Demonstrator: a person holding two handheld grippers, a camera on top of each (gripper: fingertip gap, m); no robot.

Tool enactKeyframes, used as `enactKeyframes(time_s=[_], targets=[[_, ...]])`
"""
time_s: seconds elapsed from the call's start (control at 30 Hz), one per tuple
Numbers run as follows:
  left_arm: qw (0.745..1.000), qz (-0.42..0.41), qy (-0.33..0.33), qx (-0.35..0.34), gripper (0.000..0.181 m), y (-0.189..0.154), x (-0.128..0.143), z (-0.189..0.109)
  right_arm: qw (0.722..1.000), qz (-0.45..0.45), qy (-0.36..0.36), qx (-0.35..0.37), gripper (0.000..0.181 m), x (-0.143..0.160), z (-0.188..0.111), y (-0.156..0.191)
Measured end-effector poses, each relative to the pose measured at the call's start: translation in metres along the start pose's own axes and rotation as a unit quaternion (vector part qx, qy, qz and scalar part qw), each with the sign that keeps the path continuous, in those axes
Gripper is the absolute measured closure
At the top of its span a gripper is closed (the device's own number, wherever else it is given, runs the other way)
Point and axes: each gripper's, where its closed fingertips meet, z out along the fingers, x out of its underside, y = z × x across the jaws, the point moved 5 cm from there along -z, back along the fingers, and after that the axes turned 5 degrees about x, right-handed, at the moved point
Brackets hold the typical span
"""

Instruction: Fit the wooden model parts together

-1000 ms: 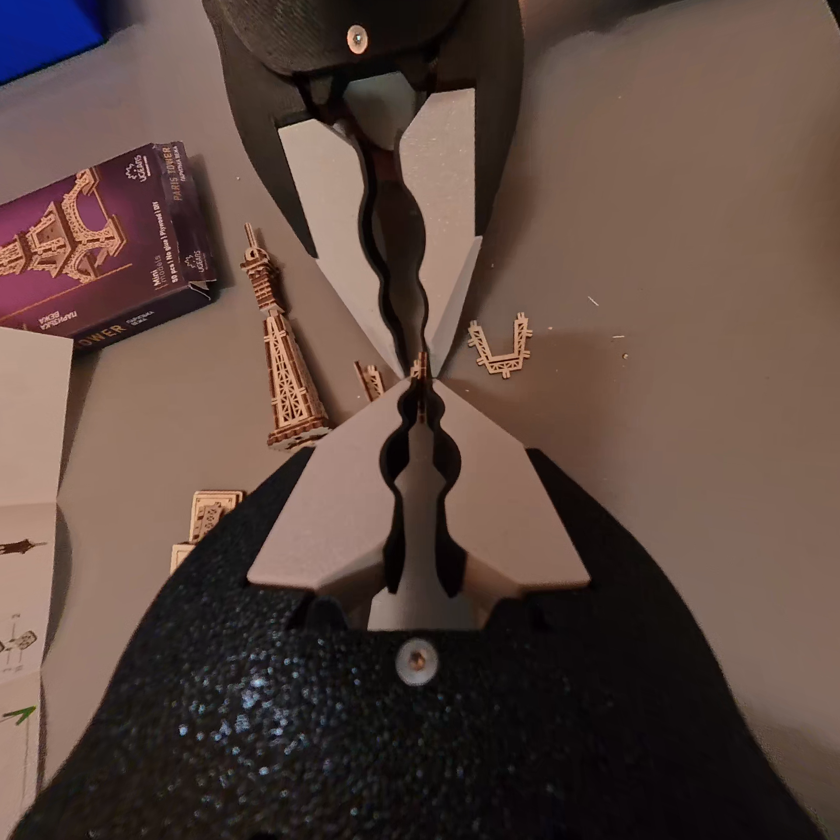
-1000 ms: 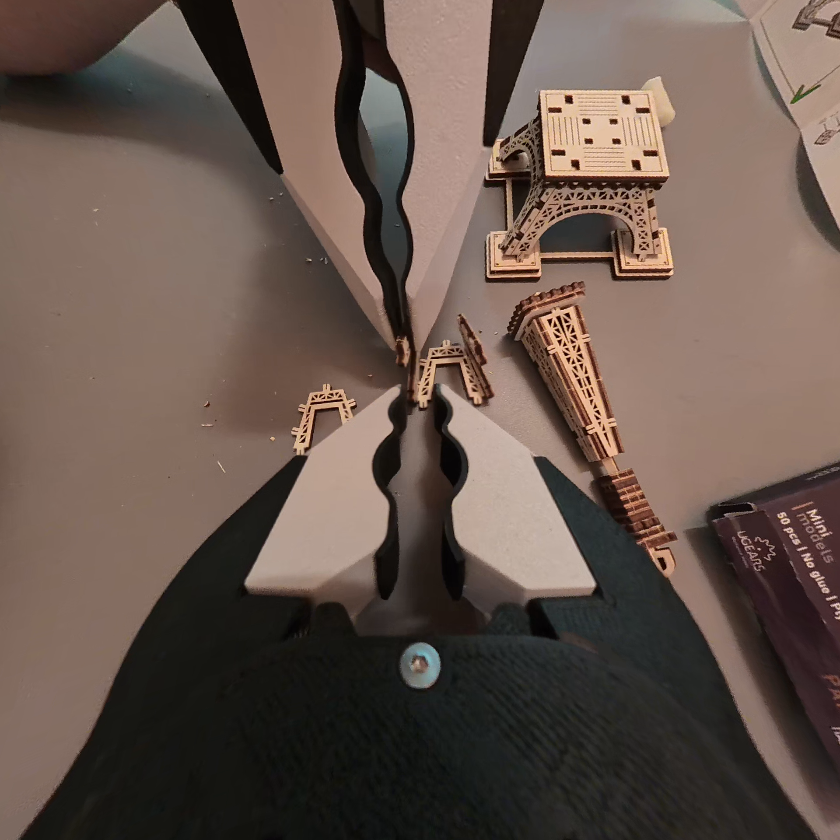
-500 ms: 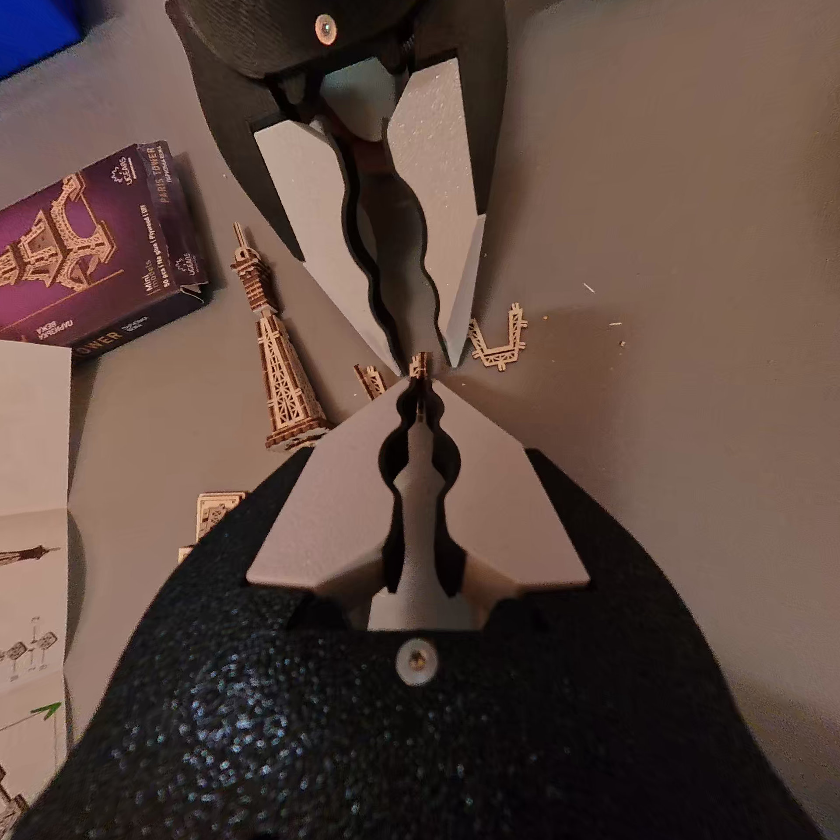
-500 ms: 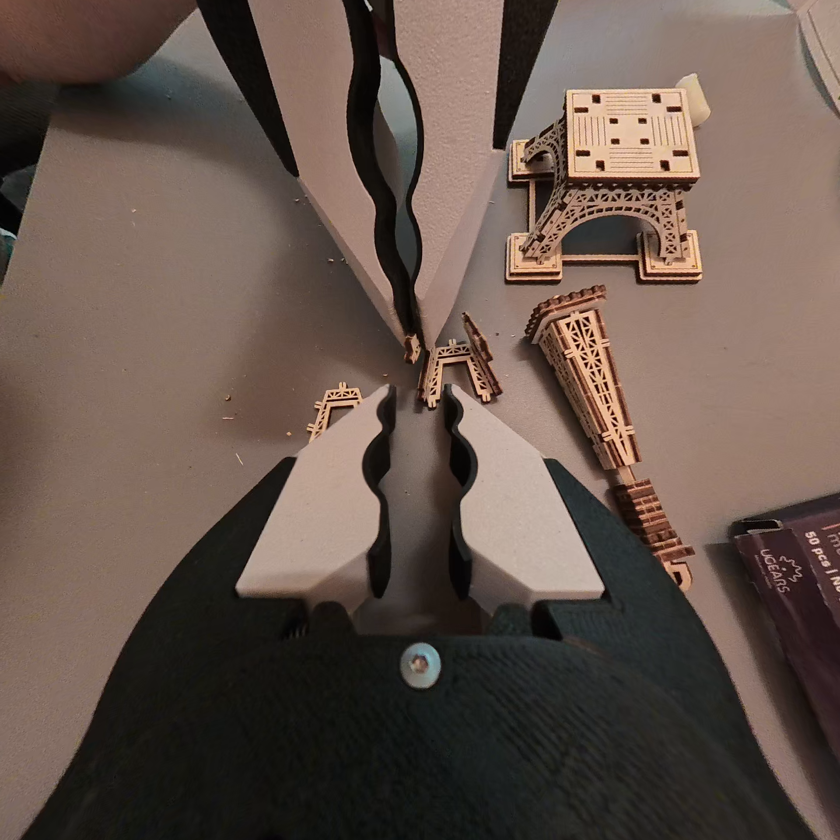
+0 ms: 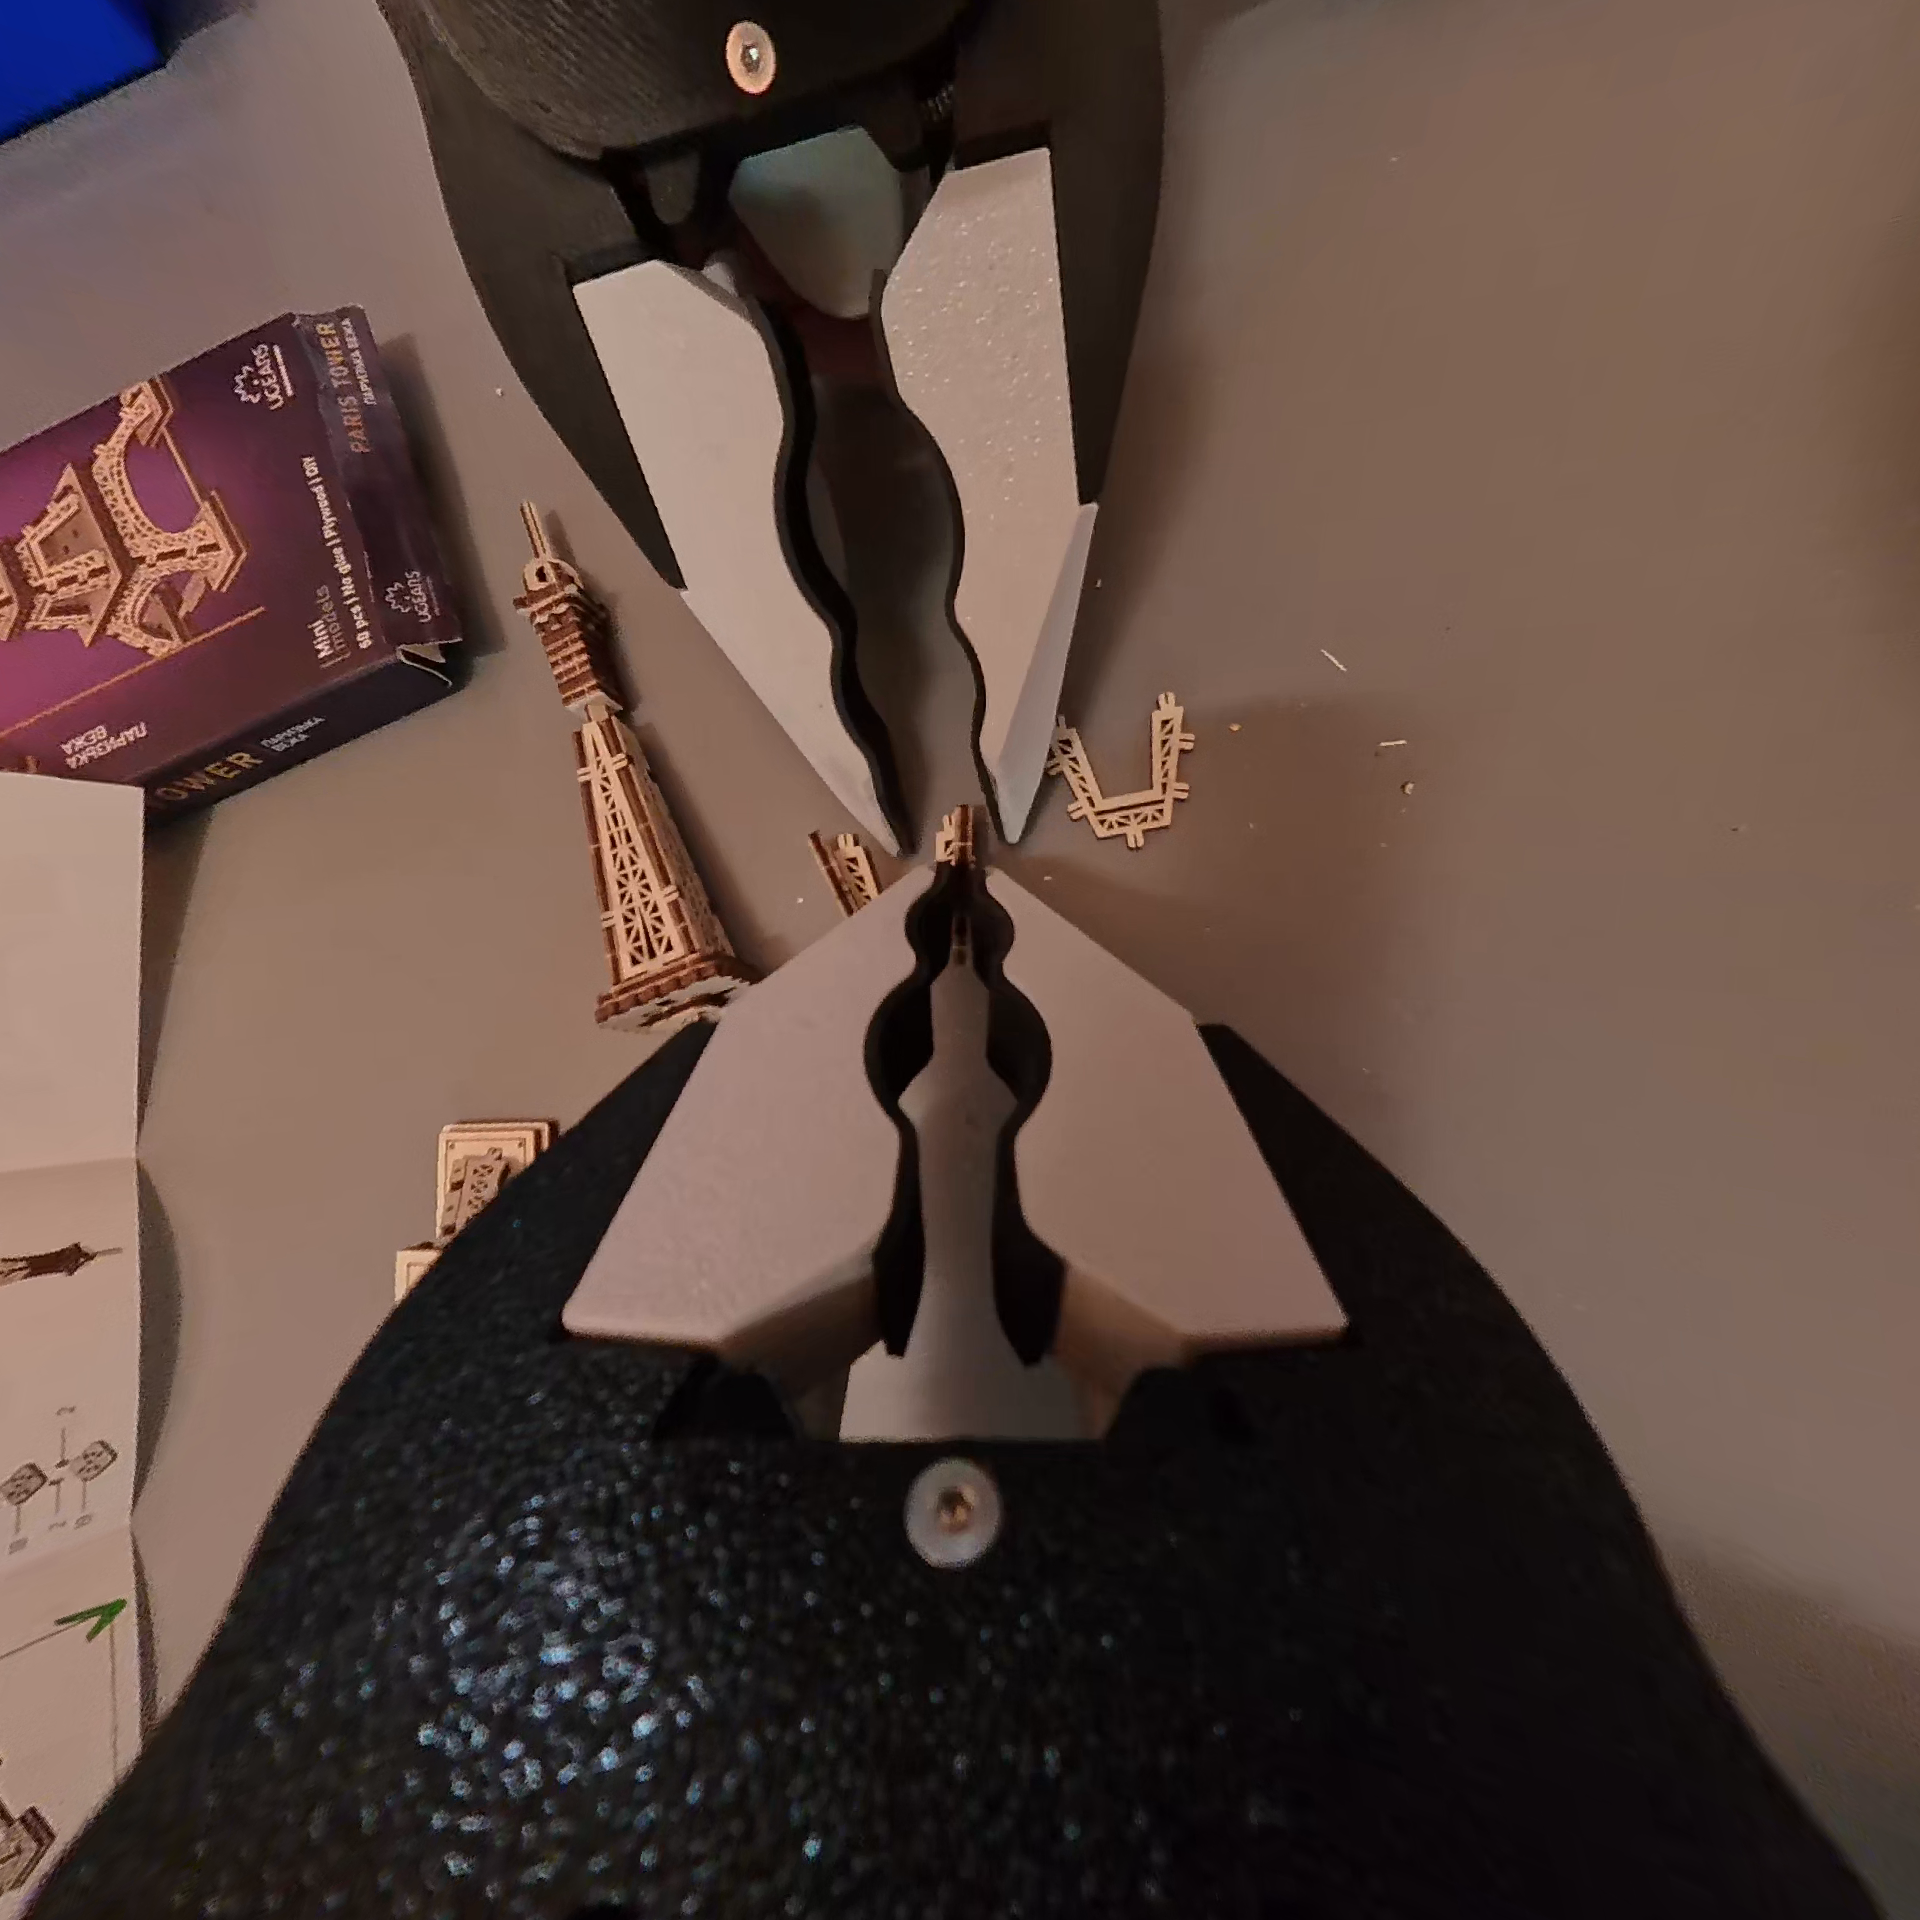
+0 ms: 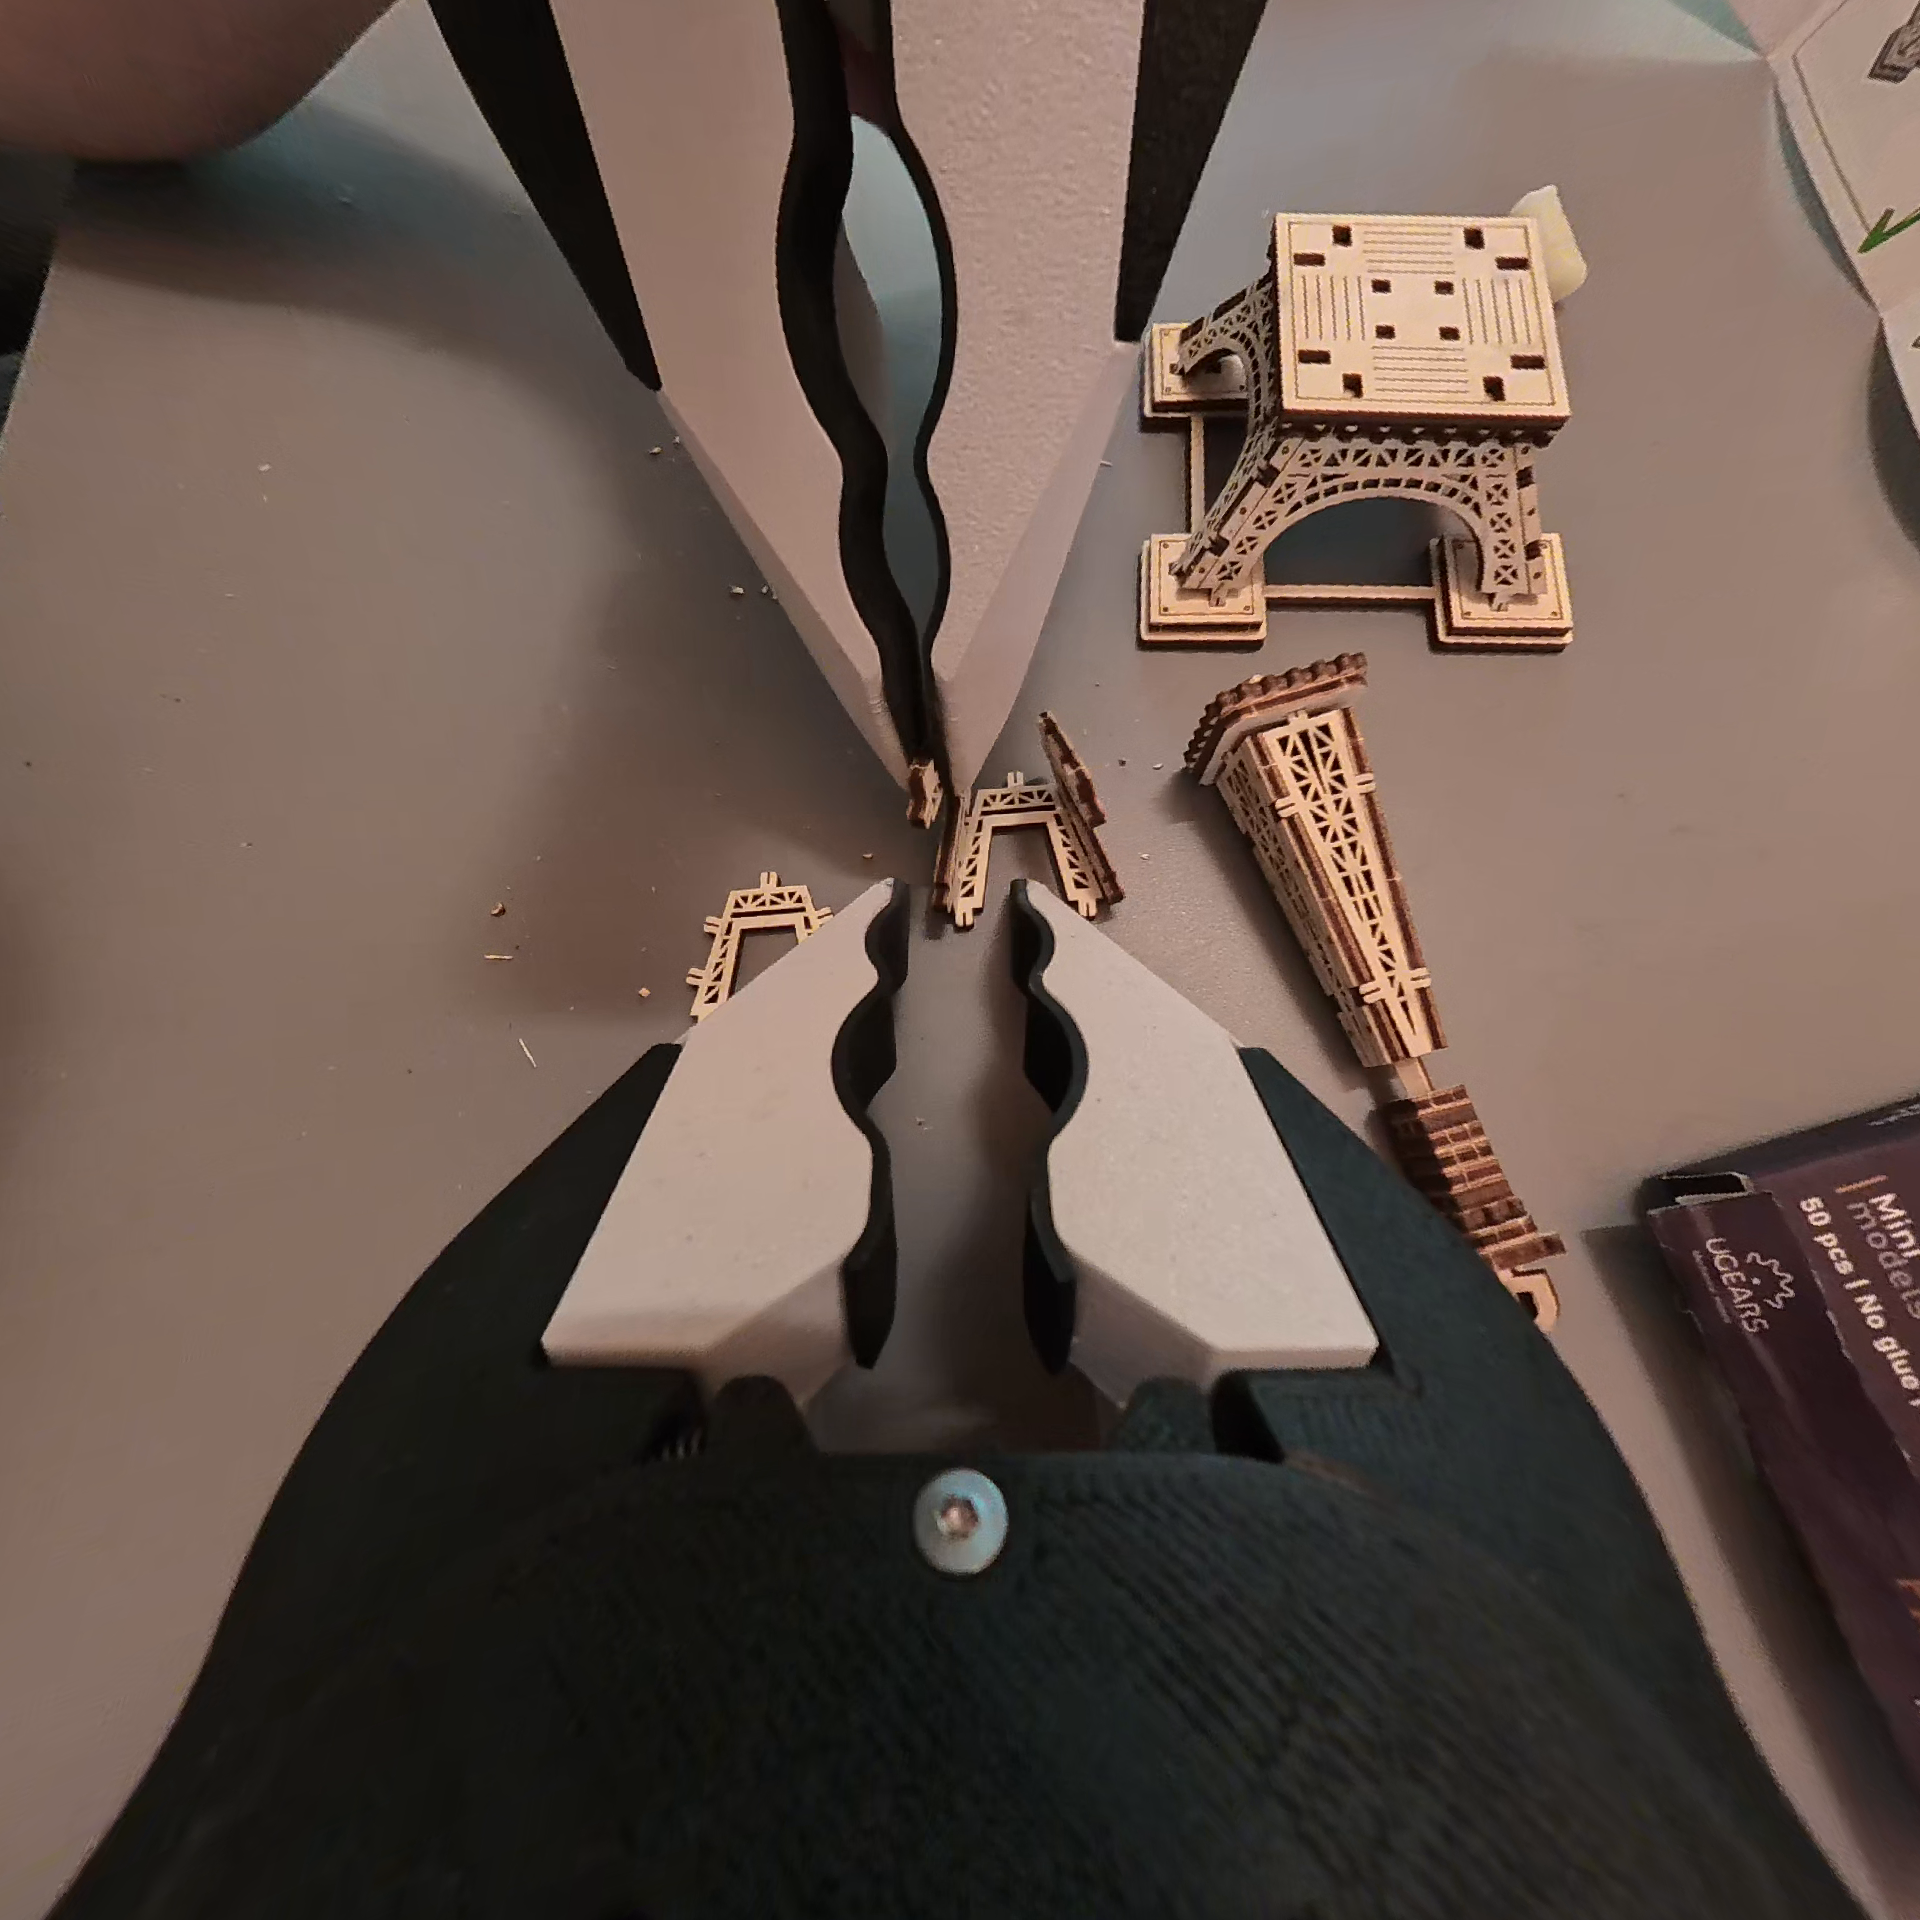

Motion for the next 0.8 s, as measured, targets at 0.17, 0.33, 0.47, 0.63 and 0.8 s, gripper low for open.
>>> enactKeyframes(time_s=[0.17, 0.33, 0.47, 0.63, 0.8], targets=[[1.000, -0.003, -0.005, 0.004, 0.180, 0.000, 0.000, 0.000, 1.000, -0.003, 0.001, 0.008, 0.169, 0.000, 0.000, -0.001], [1.000, -0.005, -0.005, 0.003, 0.180, 0.001, 0.001, 0.000, 1.000, -0.010, 0.002, 0.005, 0.174, 0.000, 0.000, 0.001], [1.000, -0.006, 0.000, -0.001, 0.180, 0.001, 0.000, 0.001, 1.000, -0.017, -0.005, 0.001, 0.165, -0.001, -0.001, 0.003], [1.000, -0.011, -0.004, 0.001, 0.180, 0.001, 0.000, 0.001, 0.998, -0.034, -0.055, 0.026, 0.175, -0.007, -0.012, 0.003], [1.000, -0.011, -0.003, 0.000, 0.180, 0.001, 0.000, 0.001, 0.998, -0.041, -0.035, 0.033, 0.178, -0.004, -0.007, 0.004]])
